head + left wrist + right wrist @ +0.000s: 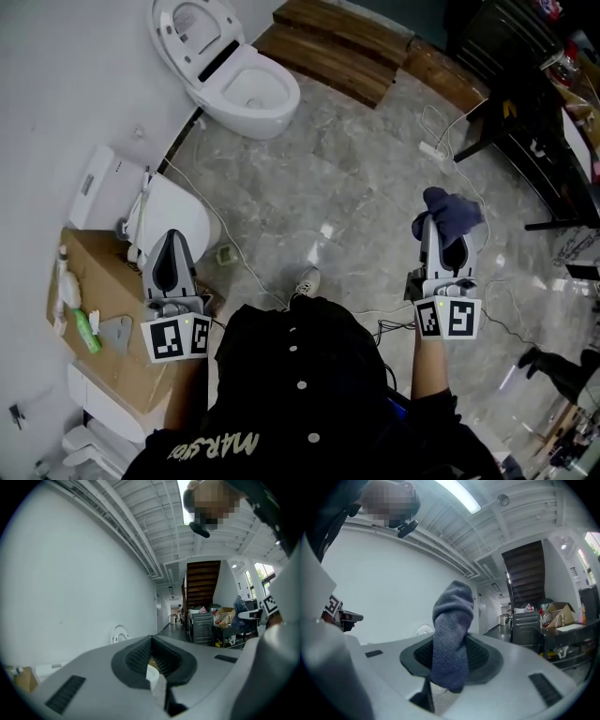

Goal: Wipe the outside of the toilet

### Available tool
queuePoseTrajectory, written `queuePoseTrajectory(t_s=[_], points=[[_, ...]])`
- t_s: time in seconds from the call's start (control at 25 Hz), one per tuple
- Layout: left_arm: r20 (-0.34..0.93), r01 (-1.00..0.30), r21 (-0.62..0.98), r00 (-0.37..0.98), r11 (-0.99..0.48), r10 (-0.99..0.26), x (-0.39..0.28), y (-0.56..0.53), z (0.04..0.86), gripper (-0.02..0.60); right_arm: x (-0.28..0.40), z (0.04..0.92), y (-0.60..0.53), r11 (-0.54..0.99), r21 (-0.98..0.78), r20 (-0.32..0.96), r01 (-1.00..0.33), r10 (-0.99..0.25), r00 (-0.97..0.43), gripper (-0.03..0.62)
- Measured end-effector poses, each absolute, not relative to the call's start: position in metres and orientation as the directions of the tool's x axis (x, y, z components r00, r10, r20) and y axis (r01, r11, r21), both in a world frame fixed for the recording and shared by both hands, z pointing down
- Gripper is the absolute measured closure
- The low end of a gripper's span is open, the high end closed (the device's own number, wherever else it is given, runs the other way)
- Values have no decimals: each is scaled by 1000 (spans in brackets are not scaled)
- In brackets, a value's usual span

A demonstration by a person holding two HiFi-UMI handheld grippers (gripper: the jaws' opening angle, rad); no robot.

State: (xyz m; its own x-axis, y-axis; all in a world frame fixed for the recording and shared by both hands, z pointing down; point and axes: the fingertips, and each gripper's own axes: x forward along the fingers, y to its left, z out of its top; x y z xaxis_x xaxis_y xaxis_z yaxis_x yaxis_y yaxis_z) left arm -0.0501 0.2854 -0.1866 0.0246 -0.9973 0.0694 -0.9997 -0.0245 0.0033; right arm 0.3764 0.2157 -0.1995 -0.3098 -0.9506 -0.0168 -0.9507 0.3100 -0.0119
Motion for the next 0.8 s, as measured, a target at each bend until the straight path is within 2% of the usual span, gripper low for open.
queuePoseTrajectory(t_s=[0.36,0.8], points=[[77,-1000,-11,-3,2,-997,-36,265,-186,572,380,-201,175,353,-10,-23,-935,-935,-353,461],[74,-1000,22,22,-21,-997,-65,207,-171,572,336,-198,124,361,-3,-26,-933,-932,-361,461]])
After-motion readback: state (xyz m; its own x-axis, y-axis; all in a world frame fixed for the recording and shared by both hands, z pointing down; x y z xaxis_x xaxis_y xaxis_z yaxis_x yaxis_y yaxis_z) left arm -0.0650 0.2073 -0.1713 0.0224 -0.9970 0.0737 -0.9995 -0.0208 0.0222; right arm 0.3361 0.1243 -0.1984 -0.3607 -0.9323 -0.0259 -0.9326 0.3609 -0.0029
